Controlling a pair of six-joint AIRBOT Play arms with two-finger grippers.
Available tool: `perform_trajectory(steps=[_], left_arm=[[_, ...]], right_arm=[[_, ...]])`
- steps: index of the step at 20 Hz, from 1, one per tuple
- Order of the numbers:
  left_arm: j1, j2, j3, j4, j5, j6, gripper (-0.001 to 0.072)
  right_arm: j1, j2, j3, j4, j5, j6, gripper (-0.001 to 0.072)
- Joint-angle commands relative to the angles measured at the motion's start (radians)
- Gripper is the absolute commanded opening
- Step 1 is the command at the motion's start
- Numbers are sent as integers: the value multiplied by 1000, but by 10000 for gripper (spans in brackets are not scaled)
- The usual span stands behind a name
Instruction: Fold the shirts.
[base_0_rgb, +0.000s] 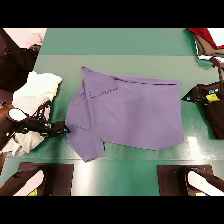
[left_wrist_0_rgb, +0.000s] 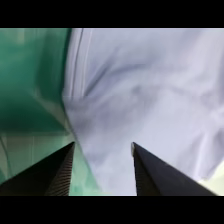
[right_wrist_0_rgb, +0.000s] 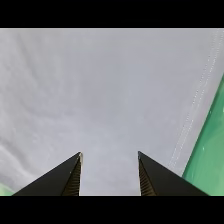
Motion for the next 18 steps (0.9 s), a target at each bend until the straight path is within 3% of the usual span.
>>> perform_trajectory(steps=[1,7,15,18], left_arm=[[1,4,7,-27,74,38,445],[1,-10,15,12,115,66,444],[1,-31,78,58,68,89,444],[1,-101,73,-6,70,107,444]], right_arm=[[1,10,-6,9,18,-1,404],[1,10,-6,10,22,-1,404],[1,10,-6,10,25,0,404],[1,10,-6,10,26,0,404]])
